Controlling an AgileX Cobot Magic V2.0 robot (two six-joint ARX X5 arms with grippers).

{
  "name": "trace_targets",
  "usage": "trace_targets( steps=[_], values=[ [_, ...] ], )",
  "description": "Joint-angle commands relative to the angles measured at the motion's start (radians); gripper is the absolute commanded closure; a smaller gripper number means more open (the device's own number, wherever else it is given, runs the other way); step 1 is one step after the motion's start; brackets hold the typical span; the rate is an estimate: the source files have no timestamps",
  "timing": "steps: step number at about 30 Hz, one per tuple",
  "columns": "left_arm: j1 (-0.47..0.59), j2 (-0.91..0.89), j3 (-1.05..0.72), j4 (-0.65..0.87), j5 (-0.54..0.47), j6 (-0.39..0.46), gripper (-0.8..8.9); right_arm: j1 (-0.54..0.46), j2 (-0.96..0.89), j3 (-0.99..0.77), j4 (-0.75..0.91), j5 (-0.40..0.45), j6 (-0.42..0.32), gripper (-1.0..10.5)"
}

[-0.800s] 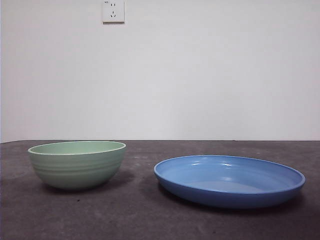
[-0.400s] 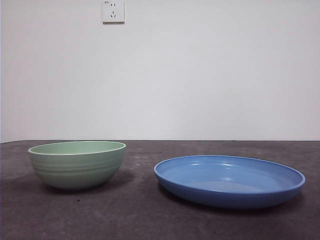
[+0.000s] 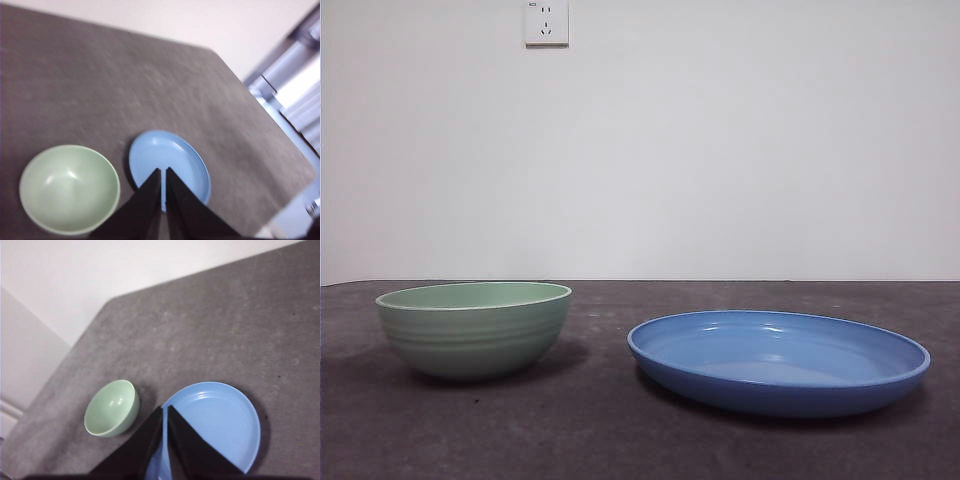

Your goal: Place the green bowl on the blue plate

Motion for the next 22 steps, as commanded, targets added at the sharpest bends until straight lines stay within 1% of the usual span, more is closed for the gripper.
trace_targets(
  steps=[1, 4, 7, 9, 13, 19, 20, 21, 22],
  values=[
    [-0.021, 0.045, 0.056, -0.041, 0.021, 0.068, 7.98, 0.01, 0.057, 0.071, -0.029, -0.006, -0.097, 9.4],
    [-0.05, 0.087, 0.083, -0.061, 0.03, 0.082, 7.98, 0.027, 0.118, 0.122, -0.081, -0.027, -0.153, 9.4],
    [-0.076, 0.119, 0.088, -0.055, 0.085, 0.085, 7.95, 0.05, 0.171, 0.153, -0.127, -0.031, -0.196, 9.4],
    [-0.089, 0.134, 0.088, -0.057, 0.087, 0.106, 7.95, 0.066, 0.193, 0.158, -0.142, -0.038, -0.215, 9.4],
    [-0.1, 0.146, 0.088, -0.059, 0.085, 0.164, 7.92, 0.082, 0.209, 0.158, -0.141, -0.045, -0.221, 9.4],
    [-0.1, 0.148, 0.088, -0.06, 0.085, 0.198, 7.84, 0.083, 0.209, 0.158, -0.14, -0.045, -0.221, 9.3],
    [-0.1, 0.148, 0.088, -0.06, 0.085, 0.205, 7.81, 0.083, 0.208, 0.158, -0.14, -0.045, -0.221, 9.2],
    [-0.1, 0.148, 0.088, -0.06, 0.085, 0.207, 7.72, 0.083, 0.207, 0.158, -0.14, -0.045, -0.222, 8.7],
    [-0.1, 0.148, 0.088, -0.06, 0.085, 0.207, 7.37, 0.083, 0.207, 0.158, -0.14, -0.046, -0.222, 8.0]
  ],
)
